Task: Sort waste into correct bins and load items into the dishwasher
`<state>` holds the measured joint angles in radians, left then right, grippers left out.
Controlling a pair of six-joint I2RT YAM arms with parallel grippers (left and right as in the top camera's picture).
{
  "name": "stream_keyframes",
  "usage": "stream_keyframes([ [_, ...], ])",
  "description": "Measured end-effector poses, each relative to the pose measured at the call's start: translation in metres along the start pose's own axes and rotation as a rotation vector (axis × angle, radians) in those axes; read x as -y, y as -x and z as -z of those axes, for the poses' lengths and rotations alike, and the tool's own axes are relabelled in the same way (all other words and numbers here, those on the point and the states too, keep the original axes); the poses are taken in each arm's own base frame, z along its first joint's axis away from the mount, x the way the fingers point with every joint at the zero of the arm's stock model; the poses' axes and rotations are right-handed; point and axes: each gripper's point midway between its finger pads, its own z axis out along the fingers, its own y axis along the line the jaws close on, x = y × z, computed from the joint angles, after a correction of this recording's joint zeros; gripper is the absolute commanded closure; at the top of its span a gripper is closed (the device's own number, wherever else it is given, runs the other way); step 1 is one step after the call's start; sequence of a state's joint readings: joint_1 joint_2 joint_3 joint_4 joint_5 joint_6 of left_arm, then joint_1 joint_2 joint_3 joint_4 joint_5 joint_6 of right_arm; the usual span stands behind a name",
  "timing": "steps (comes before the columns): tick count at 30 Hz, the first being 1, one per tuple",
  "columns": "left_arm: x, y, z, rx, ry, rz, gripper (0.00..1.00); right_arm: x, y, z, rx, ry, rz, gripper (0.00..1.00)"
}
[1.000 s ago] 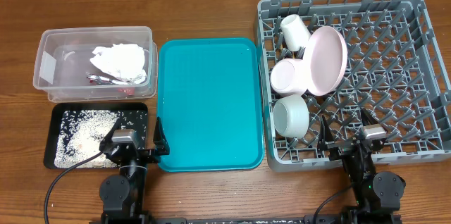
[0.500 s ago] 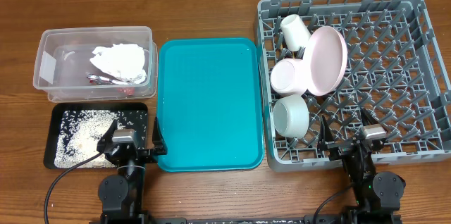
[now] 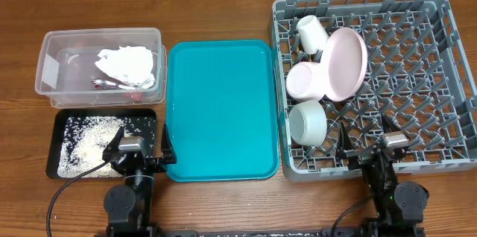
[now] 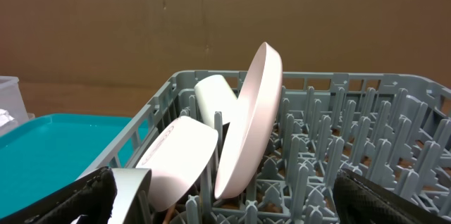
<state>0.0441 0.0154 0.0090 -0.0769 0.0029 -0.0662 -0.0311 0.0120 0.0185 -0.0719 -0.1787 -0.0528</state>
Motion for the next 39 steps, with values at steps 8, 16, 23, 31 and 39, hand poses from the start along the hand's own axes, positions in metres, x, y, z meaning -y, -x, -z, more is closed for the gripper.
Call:
stream_keyframes([
  [8, 0.0, 0.0, 0.0, 0.0, 0.0, 0.0, 0.0, -0.0001, 0.0001, 0.0, 0.0, 0.0, 0.0, 0.0],
  [16, 0.0, 0.0, 0.0, 0.0, 0.0, -0.011, 0.0, -0.0001, 0.0001, 0.0, 0.0, 0.0, 0.0, 0.0],
  [23, 0.0, 0.0, 0.0, 0.0, 0.0, -0.014, 0.0, 0.0, 0.0002, 0.0, 0.001, 0.0, -0.001, 0.0],
  [31, 0.0, 0.0, 0.0, 0.0, 0.0, -0.015, 0.0, 0.0, 0.0001, 0.0, 0.0, 0.0, 0.0, 0.0],
  [39, 0.0, 0.0, 0.0, 0.0, 0.0, -0.015, 0.0, 0.0001, 0.0001, 0.0, 0.0, 0.0, 0.0, 0.0],
])
